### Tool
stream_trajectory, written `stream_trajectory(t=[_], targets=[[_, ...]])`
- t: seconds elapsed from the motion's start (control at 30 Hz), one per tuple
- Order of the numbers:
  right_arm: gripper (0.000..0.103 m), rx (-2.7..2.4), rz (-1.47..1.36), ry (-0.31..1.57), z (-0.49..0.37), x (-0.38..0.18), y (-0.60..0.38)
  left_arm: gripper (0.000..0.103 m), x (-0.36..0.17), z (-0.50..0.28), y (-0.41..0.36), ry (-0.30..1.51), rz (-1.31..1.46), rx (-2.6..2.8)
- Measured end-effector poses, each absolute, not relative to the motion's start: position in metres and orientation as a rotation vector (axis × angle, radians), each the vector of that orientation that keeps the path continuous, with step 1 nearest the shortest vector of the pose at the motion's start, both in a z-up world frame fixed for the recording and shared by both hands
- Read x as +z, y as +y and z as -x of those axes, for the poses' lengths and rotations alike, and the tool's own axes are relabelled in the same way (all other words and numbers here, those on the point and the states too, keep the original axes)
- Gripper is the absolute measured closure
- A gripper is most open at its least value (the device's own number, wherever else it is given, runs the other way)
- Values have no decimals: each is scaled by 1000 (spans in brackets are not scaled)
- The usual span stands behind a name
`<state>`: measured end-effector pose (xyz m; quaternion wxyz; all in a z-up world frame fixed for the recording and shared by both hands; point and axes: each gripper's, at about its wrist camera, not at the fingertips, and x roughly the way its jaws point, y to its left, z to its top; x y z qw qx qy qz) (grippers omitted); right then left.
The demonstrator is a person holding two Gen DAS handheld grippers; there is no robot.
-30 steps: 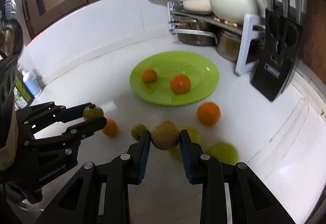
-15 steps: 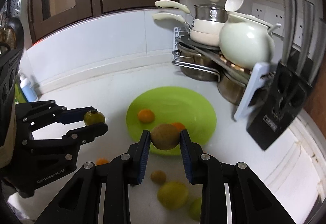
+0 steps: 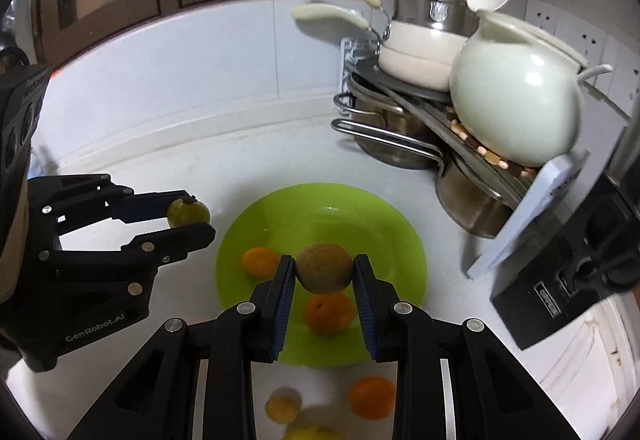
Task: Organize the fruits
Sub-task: 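Carry the green tomato and the brown pear over the green plate with both tools, then lower both fruits onto the plate and open both tools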
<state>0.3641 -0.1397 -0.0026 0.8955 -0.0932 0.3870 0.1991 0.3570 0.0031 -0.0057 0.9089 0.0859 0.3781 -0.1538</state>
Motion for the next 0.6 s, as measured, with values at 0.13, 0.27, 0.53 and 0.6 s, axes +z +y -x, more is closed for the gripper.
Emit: stream_trajectory(t=[0.13,0.27,0.53,0.6], targets=[[72,411,195,855,-387,-16,-140,73,-13,-375,0,805,-186,-323],[72,411,190,897,-403,-28,-141,73,-23,-393,-1,838,-185,-330],[72,403,217,939,-425,-46,-142,73,-47,-420,-9,901,-182,-357],[72,402,220,955,-431,-52,-143,73,-52,-425,-10,911,-186,-362]])
